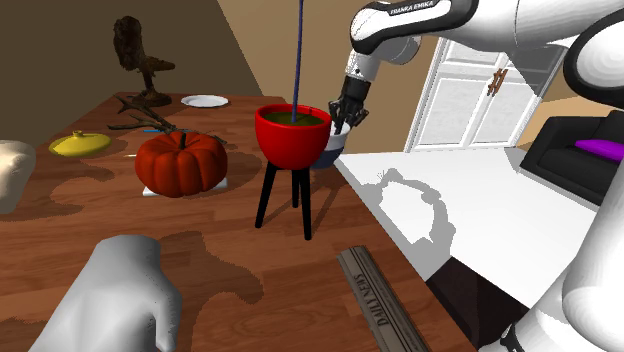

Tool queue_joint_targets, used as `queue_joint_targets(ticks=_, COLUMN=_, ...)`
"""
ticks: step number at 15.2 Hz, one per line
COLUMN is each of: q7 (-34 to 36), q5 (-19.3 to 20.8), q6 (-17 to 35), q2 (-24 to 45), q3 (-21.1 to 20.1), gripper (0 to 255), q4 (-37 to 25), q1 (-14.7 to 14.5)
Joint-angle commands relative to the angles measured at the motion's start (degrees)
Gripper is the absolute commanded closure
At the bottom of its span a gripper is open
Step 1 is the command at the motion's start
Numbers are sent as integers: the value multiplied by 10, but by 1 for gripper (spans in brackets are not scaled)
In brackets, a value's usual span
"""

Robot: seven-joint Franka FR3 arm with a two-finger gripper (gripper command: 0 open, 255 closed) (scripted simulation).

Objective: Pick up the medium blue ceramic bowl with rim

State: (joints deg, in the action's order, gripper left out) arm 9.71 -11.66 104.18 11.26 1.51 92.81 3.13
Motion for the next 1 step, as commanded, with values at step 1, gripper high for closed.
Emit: queue_joint_targets(ticks=1, q7=2, q5=0, q6=-5, q2=0, q3=0, gripper=255, q4=-5, q1=0)
